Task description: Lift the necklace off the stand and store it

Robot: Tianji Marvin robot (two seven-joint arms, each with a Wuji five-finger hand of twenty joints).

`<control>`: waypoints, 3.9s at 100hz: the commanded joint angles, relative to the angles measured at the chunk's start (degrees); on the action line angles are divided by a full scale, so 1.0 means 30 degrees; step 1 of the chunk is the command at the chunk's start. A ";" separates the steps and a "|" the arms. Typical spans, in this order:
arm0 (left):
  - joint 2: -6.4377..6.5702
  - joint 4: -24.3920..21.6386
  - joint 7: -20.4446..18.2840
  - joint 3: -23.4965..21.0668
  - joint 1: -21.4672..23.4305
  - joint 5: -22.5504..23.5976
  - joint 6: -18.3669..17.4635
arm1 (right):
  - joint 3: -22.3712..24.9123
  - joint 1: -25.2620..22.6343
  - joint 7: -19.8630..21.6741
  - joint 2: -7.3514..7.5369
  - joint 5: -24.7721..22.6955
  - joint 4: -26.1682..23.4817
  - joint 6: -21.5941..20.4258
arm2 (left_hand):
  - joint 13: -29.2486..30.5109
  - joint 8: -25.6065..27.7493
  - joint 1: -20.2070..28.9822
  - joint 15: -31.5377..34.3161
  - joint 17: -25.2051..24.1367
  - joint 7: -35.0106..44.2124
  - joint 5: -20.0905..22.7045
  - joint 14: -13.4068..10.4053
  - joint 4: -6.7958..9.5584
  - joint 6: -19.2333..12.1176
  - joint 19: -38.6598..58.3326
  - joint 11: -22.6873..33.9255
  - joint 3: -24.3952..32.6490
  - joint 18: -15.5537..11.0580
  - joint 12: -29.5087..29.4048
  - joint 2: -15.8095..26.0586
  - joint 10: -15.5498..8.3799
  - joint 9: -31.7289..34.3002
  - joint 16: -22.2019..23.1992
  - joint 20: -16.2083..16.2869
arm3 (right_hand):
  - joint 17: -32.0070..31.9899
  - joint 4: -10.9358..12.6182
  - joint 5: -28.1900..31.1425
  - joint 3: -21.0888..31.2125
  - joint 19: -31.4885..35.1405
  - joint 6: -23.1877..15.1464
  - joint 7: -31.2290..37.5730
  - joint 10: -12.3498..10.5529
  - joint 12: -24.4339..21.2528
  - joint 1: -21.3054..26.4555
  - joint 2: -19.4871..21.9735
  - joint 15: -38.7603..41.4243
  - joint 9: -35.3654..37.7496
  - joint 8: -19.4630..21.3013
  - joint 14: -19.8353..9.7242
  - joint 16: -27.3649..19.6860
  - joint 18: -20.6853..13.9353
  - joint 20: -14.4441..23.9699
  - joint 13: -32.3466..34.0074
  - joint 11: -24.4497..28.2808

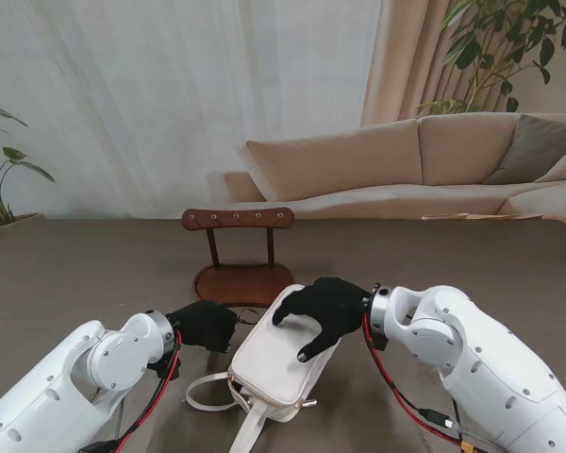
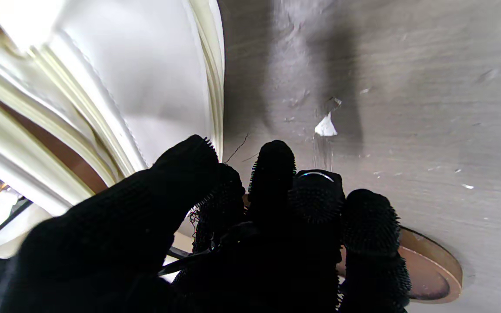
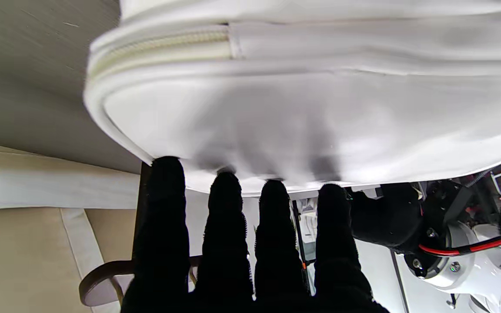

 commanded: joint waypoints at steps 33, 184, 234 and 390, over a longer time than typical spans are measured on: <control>0.0487 -0.2648 -0.2477 -0.1337 0.1489 0.0609 0.0776 | -0.0508 -0.0485 -0.0973 0.0208 -0.1536 0.0035 -0.0784 | -0.0229 -0.0039 0.0449 0.0620 -0.0616 -0.0134 -0.0461 -0.0319 -0.0186 0.0171 0.0552 0.0367 -0.0911 -0.0441 0.0060 0.0759 0.0138 -0.0282 0.0240 0.0057 | -0.6495 -0.0873 -0.3223 0.1075 -0.2854 0.2889 -0.1463 0.1508 -0.0143 -0.0974 -0.2368 -0.0989 -0.4275 -0.3153 0.0721 -0.0957 0.0074 -0.0095 -0.2942 0.0647; 0.0972 -0.9313 -0.6427 -0.5528 0.7717 0.3599 0.1094 | -0.3814 0.1918 -0.4189 0.0423 -0.5513 0.3238 0.1866 | -0.1642 0.0313 -0.0293 0.1927 -0.1488 -0.1354 0.0439 -0.1810 -0.0456 -0.1625 0.0193 0.1283 -0.0353 -0.1576 0.1765 0.0742 -0.0459 -0.1345 0.1473 0.0406 | -0.5071 0.1065 -0.1402 -0.5651 0.3131 0.1732 0.3599 -0.0745 0.0774 1.1803 0.2843 0.1265 -0.0022 -0.0474 -0.0583 -0.0310 -0.0579 -0.2277 0.1444 0.2485; 0.0481 -1.2862 -0.5564 -0.7768 1.1699 0.5844 0.1494 | -0.3596 0.2069 -0.3044 0.0487 -0.5153 0.3335 0.1901 | -0.1632 0.0313 -0.0348 0.1907 -0.1443 -0.1405 0.0484 -0.1873 -0.0469 -0.1783 0.0221 0.1256 -0.0272 -0.1642 0.1793 0.0684 -0.0607 -0.1268 0.1467 0.0352 | -0.5229 0.1193 -0.1276 -0.5847 0.3090 0.1557 0.3491 -0.0532 0.0725 1.1195 0.2299 0.1246 -0.0254 -0.0447 -0.0454 -0.0299 -0.0523 -0.2360 0.1263 0.2311; 0.0242 -1.4530 -0.3047 -0.5366 1.2416 0.5896 0.1843 | -0.2352 0.1368 0.0475 0.0551 -0.3537 0.1539 0.1902 | -0.1215 0.0416 -0.0240 0.1894 -0.1041 -0.1470 0.0523 -0.1602 -0.0480 -0.1272 0.0564 0.1167 -0.0376 -0.1530 0.1779 0.0797 -0.0516 -0.0865 0.1282 0.0229 | -0.6119 0.0354 -0.2721 0.0382 0.1538 0.1939 0.2246 0.0889 0.0508 0.2353 -0.2855 0.0756 -0.3041 -0.1291 0.2238 -0.0426 0.0760 -0.2066 -0.0428 0.2022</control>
